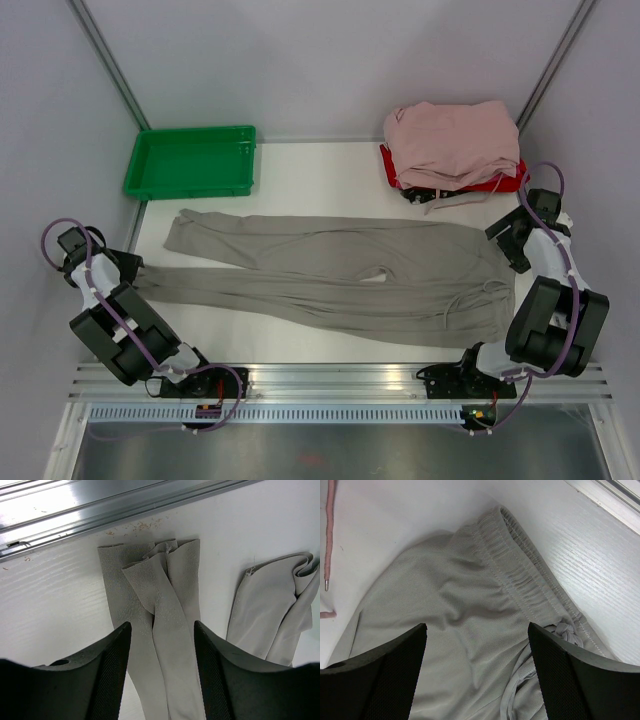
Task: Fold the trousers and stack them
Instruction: Flatten the trousers out
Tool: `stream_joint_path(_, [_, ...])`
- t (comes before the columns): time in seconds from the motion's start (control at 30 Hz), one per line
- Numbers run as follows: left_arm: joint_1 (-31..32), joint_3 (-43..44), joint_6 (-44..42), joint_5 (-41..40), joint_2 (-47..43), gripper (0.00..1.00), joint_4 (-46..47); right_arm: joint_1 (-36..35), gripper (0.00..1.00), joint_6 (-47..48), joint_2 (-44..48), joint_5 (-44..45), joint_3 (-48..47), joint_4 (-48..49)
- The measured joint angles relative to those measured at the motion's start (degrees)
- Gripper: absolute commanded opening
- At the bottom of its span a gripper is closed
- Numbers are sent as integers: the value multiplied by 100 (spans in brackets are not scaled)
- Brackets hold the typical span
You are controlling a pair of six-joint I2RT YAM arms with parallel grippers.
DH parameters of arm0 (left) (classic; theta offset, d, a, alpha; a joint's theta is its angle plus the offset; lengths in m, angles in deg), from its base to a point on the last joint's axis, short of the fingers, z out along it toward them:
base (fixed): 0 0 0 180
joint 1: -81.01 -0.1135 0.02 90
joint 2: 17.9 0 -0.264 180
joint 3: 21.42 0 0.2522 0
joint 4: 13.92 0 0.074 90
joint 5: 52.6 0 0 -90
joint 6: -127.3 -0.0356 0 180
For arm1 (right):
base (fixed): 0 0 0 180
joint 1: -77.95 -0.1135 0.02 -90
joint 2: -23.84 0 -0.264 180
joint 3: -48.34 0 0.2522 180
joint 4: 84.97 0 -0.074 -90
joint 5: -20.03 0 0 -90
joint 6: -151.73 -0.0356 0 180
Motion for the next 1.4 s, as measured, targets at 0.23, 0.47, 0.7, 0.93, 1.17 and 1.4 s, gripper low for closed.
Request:
stream_joint_path(0.23, [0,-251,13,-111,20,45,291,0,88,37,-105,-55,-7,-2])
stream_joint_path(0.47, [0,-380,35,-310,435,43,483,-15,88,39,-105,-101,-28,-4])
stream_joint_path(0.7, [0,-367,39,-470,686,34,619,-26,88,37,-105,-101,-42,-7])
stream_joint_path(0.93, [4,-197,39,-474,772,37,588,-66,88,31,-105,-101,-42,-7])
stream_joint_path(1.17, [4,-155,39,-557,772,36,533,-140,88,15,-105,-98,-42,-7])
stream_joint_path(1.4, [7,-107,63,-588,820,29,544,-177,88,13,-105,-98,-42,-7])
